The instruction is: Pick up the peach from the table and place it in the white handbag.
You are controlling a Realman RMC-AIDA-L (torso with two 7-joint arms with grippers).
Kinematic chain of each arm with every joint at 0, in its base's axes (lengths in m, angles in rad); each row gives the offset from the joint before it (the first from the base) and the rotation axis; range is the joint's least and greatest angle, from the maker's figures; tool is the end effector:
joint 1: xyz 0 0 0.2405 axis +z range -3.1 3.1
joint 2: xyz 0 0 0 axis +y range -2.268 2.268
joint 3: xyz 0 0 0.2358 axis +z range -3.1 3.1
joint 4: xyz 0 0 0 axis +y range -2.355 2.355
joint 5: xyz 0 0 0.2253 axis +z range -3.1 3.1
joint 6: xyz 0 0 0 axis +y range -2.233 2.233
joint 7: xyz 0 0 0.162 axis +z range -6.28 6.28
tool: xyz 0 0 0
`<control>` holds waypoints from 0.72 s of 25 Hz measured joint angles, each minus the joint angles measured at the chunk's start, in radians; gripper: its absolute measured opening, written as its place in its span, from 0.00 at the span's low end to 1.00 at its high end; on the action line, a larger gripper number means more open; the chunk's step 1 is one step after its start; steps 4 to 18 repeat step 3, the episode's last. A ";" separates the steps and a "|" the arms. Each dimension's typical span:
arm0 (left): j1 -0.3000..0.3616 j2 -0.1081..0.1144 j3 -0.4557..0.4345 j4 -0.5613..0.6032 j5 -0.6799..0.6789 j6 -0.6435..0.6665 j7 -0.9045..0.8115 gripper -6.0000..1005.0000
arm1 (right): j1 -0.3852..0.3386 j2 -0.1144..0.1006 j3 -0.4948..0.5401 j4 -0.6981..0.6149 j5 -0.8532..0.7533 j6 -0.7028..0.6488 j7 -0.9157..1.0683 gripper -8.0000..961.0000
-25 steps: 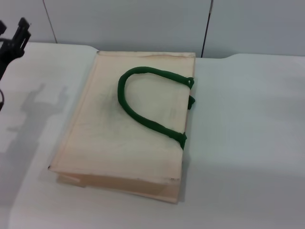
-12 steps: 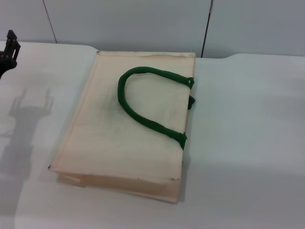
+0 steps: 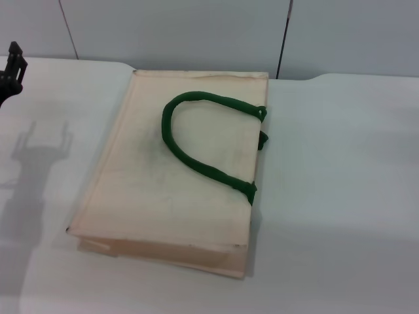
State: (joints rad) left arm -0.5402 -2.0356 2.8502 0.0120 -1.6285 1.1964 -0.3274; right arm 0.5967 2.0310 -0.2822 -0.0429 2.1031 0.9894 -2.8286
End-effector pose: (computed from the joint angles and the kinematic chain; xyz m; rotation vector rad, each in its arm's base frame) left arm -0.3442 0.3727 0.0504 -1.3672 -0.6197 -0.7715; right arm 0.3465 0.3985 0.0392 -1.4998 0.6498 0.6030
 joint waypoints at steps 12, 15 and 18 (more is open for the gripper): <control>0.000 0.000 0.000 0.000 0.000 0.000 0.000 0.65 | 0.000 0.000 0.000 0.000 0.000 0.000 0.000 0.83; 0.000 0.000 0.000 0.000 0.000 0.000 0.000 0.65 | 0.000 0.000 0.000 0.000 0.000 0.000 0.000 0.83; 0.000 0.000 0.000 0.000 0.000 0.000 0.000 0.65 | 0.000 0.000 0.000 0.000 0.000 0.000 0.000 0.83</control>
